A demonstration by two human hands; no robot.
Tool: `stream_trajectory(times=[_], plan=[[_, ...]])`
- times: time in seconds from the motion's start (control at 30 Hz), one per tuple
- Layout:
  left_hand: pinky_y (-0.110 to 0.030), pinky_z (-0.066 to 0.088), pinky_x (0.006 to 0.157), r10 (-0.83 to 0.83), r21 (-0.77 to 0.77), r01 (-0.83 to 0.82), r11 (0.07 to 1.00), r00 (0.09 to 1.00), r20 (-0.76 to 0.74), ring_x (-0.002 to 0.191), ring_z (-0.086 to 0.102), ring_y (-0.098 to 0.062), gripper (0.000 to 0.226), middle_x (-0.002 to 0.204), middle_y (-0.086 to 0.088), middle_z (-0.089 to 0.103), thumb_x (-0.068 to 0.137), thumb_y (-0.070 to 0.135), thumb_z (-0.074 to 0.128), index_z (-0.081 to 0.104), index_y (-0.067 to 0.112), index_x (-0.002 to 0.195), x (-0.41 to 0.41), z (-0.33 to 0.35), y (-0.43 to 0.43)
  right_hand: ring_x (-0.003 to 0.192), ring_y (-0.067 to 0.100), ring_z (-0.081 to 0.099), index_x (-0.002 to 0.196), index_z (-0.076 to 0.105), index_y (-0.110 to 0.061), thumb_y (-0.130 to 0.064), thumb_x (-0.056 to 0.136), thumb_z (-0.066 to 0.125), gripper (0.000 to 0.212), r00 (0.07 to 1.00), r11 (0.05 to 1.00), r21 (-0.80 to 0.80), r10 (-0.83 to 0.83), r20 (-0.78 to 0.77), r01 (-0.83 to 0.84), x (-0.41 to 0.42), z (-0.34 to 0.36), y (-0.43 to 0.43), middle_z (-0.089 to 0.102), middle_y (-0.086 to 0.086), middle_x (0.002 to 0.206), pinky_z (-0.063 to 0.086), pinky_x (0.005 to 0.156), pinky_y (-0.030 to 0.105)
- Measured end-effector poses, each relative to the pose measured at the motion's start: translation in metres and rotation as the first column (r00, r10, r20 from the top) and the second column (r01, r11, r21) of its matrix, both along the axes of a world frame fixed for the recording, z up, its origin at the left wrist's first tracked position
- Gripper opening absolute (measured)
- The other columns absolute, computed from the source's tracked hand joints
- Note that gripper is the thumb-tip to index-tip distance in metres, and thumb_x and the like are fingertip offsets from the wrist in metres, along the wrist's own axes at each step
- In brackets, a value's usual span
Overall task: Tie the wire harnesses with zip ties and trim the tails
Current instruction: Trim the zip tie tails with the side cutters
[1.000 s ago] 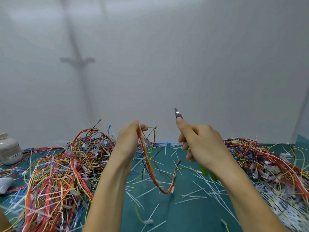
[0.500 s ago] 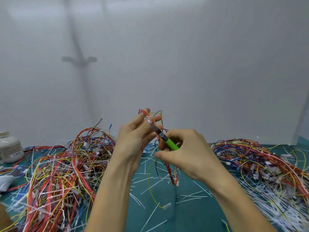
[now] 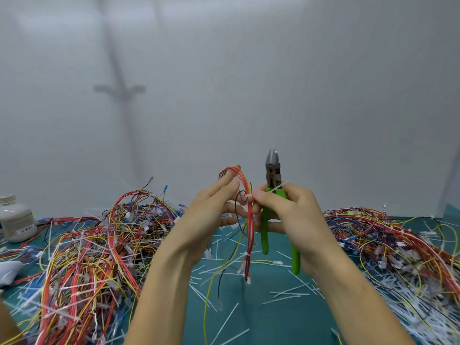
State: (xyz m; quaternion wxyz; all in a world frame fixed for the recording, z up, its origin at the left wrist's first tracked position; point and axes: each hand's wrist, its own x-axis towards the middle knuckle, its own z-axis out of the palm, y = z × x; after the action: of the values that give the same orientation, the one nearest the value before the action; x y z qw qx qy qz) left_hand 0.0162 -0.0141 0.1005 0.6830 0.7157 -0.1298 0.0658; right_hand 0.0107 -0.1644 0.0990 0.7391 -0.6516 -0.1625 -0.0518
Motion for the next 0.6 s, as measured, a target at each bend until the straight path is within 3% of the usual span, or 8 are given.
stream_trajectory(times=[0.07,0.13,0.23,0.4,0.47,0.6], plan=[[-0.034,0.045,0.089,-0.04,0.047,0.038,0.998,0.998,0.04,0.083,0.068,-0.015,0.048,0.093,0.006,0.072,0.09,0.045,0.057,0.048,0.046,0.137,0.0,0.0,-0.001,0.059,0.019,0.058,0.076,0.068,-0.015,-0.017,0.091,0.065,0.016,0.999,0.999,0.019,0.028,-0.035,-0.027,0.001,0.001,-0.003,0.062,0.004,0.063,0.057,0.063,0.033],[-0.037,0.046,0.093,-0.05,0.053,0.046,0.998,0.996,0.077,0.095,0.071,-0.018,0.069,0.102,-0.002,0.076,0.084,0.041,0.064,0.036,0.041,0.146,0.0,-0.001,-0.003,0.059,0.021,0.058,0.078,0.068,-0.014,-0.018,0.091,0.065,0.014,0.998,0.999,0.026,0.023,-0.063,-0.021,0.002,0.001,-0.004,0.06,0.003,0.064,0.057,0.064,0.035],[-0.043,0.047,0.096,-0.022,-0.08,0.029,0.996,0.996,0.087,0.094,0.07,-0.019,0.068,0.096,-0.006,0.075,0.079,0.026,0.07,0.045,0.033,0.142,0.001,-0.001,-0.004,0.058,0.019,0.058,0.084,0.069,-0.012,-0.019,0.092,0.066,0.011,0.995,0.998,0.06,0.005,-0.103,0.001,0.004,0.0,-0.004,0.06,0.002,0.063,0.058,0.062,0.034],[-0.026,0.058,0.079,-0.066,-0.252,0.083,0.964,0.995,0.077,0.085,0.073,-0.017,0.064,0.088,-0.008,0.075,0.075,0.011,0.07,0.052,0.026,0.134,0.001,-0.001,-0.004,0.055,0.018,0.057,0.084,0.069,-0.01,-0.026,0.09,0.069,0.017,0.989,0.997,0.081,0.001,-0.149,0.011,0.006,-0.002,-0.002,0.058,0.001,0.065,0.059,0.063,0.04],[-0.025,0.058,0.077,-0.021,-0.293,0.038,0.955,0.998,0.06,0.081,0.073,-0.016,0.065,0.085,-0.012,0.071,0.078,0.008,0.07,0.049,0.021,0.138,0.002,0.0,-0.004,0.055,0.019,0.057,0.082,0.07,-0.01,-0.032,0.087,0.071,0.023,0.986,0.999,0.009,0.052,-0.158,-0.052,0.006,0.001,-0.007,0.058,0.002,0.066,0.058,0.06,0.038],[-0.025,0.058,0.07,0.081,-0.4,-0.062,0.914,0.996,0.029,0.077,0.074,-0.02,0.062,0.09,-0.018,0.065,0.082,-0.001,0.069,0.049,0.014,0.139,0.002,0.002,-0.002,0.055,0.02,0.057,0.081,0.069,-0.007,-0.051,0.088,0.062,0.045,0.968,0.919,-0.335,0.146,-0.206,-0.21,0.007,0.006,-0.025,0.06,0.003,0.064,0.054,0.057,0.032]])
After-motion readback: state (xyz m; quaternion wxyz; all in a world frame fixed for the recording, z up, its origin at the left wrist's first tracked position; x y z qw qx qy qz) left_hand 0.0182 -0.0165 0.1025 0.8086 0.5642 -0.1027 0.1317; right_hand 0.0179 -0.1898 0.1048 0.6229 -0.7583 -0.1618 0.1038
